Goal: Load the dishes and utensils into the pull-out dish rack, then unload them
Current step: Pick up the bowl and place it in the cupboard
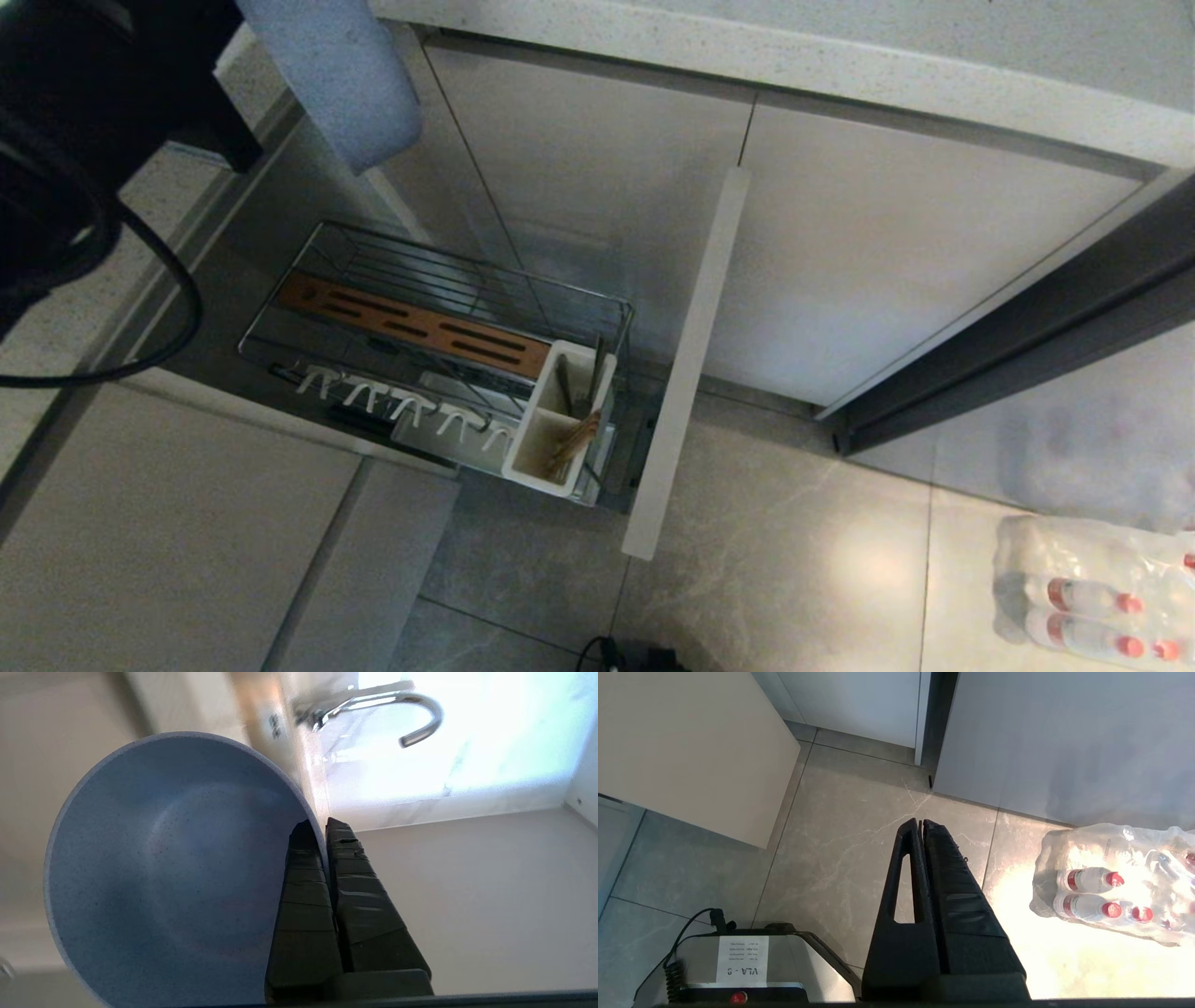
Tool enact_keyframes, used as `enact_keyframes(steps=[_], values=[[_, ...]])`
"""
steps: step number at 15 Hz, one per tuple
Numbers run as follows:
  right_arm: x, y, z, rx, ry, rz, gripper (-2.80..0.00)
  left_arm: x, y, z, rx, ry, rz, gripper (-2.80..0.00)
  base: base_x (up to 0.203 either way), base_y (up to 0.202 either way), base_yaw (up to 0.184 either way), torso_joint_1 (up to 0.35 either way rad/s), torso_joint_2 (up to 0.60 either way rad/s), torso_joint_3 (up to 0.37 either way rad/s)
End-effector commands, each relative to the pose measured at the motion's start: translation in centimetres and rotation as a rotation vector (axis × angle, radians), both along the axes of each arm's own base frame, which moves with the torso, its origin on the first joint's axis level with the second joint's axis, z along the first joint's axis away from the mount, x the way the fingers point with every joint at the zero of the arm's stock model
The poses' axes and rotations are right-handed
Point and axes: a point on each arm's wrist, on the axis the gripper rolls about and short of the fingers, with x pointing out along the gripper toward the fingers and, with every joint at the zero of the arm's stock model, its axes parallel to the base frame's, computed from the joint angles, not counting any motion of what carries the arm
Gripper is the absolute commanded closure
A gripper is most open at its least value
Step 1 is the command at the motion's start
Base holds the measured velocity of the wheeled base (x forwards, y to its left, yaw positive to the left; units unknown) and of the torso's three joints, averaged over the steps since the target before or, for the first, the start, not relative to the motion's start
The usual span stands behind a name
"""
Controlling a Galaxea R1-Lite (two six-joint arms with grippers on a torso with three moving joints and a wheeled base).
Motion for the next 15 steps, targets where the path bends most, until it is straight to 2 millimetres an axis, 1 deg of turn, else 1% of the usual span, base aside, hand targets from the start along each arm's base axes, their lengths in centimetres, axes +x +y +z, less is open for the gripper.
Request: enact_keyframes(steps=[1,3,7,10,11,13,15], values=[[0.0,0.0,0.0,0.000,0.001,0.000,0.00,1.3,-2.0,-1.2,0.002,0.052,-0.021,0.00,0.000,0.000,0.000,0.000,0.00,0.000],[0.0,0.0,0.0,0.000,0.001,0.000,0.00,2.0,-4.3,-2.2,-0.017,0.074,-0.007,0.00,0.000,0.000,0.000,0.000,0.00,0.000],[0.0,0.0,0.0,0.000,0.000,0.000,0.00,4.6,-6.7,-4.7,0.024,0.101,0.075,0.00,0.000,0.000,0.000,0.000,0.00,0.000],[0.0,0.0,0.0,0.000,0.001,0.000,0.00,6.5,-7.4,-6.4,0.052,0.152,0.128,0.00,0.000,0.000,0.000,0.000,0.00,0.000],[0.0,0.0,0.0,0.000,0.000,0.000,0.00,7.3,-7.3,-7.0,0.066,0.167,0.149,0.00,0.000,0.000,0.000,0.000,0.00,0.000],[0.0,0.0,0.0,0.000,0.000,0.000,0.00,8.1,-7.0,-7.5,0.086,0.178,0.183,0.00,0.000,0.000,0.000,0.000,0.00,0.000],[0.0,0.0,0.0,0.000,0.001,0.000,0.00,9.1,-7.0,-8.5,0.102,0.204,0.211,0.00,0.000,0.000,0.000,0.000,0.00,0.000]])
